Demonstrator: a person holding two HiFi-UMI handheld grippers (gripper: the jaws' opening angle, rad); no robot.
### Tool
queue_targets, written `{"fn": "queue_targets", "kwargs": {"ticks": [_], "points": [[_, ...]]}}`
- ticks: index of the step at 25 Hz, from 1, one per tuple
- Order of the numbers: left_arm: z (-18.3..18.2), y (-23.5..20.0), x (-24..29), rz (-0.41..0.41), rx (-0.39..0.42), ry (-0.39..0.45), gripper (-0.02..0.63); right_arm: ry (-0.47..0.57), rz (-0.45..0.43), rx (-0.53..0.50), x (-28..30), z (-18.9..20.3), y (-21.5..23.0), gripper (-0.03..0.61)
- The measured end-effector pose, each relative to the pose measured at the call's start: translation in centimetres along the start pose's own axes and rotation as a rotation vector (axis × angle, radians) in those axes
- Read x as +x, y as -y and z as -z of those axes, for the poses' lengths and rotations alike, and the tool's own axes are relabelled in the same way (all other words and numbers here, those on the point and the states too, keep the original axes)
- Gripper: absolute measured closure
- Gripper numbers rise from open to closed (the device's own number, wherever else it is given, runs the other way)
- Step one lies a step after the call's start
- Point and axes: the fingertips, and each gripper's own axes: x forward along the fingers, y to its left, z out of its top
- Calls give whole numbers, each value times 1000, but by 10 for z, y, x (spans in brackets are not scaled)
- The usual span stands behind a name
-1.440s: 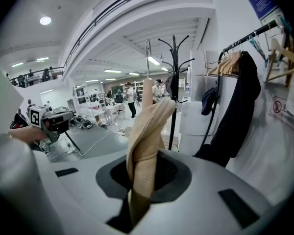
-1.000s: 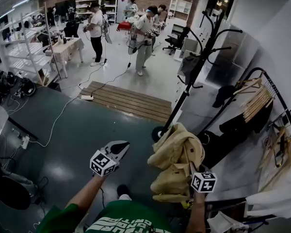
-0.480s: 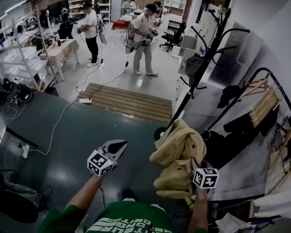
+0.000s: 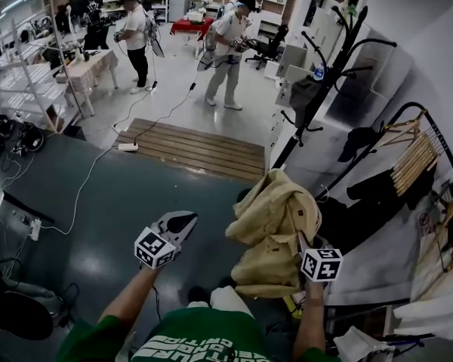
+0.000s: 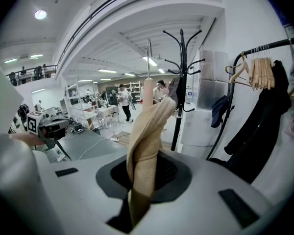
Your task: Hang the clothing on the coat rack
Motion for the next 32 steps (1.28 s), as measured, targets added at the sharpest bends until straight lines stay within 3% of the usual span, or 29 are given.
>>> {"fn": "queue_targets", "kwargs": {"ticks": [9, 20, 32], "points": [[-5, -18, 9, -16, 3, 1, 611, -6, -32, -19, 28, -12, -4, 534], [-16, -45, 55, -15, 12, 2, 611, -27, -59, -32, 68, -31, 12, 534], [-33, -79, 106, 7, 33, 16, 611, -13, -61, -46, 101, -81, 35, 534]]}}
